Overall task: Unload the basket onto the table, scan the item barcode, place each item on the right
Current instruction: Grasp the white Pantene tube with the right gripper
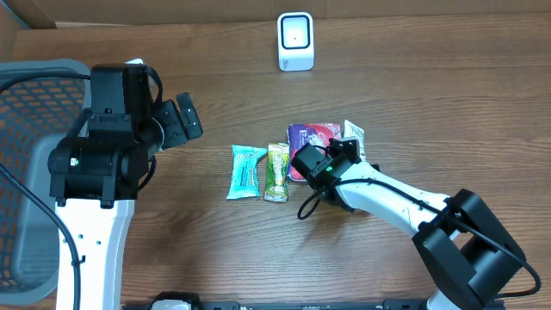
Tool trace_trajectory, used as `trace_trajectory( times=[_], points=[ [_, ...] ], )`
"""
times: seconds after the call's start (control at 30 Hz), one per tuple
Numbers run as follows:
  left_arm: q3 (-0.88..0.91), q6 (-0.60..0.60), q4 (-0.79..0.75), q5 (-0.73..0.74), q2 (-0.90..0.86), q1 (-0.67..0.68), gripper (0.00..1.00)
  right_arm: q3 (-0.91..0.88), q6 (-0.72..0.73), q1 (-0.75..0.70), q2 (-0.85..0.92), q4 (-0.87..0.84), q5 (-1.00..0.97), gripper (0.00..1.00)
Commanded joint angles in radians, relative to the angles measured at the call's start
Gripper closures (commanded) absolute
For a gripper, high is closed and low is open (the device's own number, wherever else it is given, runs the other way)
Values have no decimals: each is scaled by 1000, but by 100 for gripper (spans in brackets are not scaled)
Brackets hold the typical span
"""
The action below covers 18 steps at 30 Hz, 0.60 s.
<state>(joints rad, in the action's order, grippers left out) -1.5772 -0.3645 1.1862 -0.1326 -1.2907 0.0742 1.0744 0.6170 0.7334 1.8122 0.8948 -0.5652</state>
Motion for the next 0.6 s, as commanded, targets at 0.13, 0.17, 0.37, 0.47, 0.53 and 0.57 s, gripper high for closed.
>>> trace_trajectory(
  times=[0.13,0.17,0.37,0.47,0.53,0.57],
  points=[
    [-8,-10,0,-16,-4,-2,0,-10,12,-19,-1,-16,24,16],
    [-8,-10,0,-16,-4,-2,0,-10,11,-19,-1,-16,35,19],
    [-8,-10,0,-16,-4,-2,0,-10,12,-20,-1,-26,44,30],
    [-8,-10,0,-16,-4,-2,1,-28,11,-22,-1,-54,43,28],
    [-8,-10,0,-16,-4,-2,0,-49,5,-22,-1,-73,43,24],
    [-8,-10,0,-16,-4,-2,1,-57,4,-22,-1,-80,43,23]
  ],
)
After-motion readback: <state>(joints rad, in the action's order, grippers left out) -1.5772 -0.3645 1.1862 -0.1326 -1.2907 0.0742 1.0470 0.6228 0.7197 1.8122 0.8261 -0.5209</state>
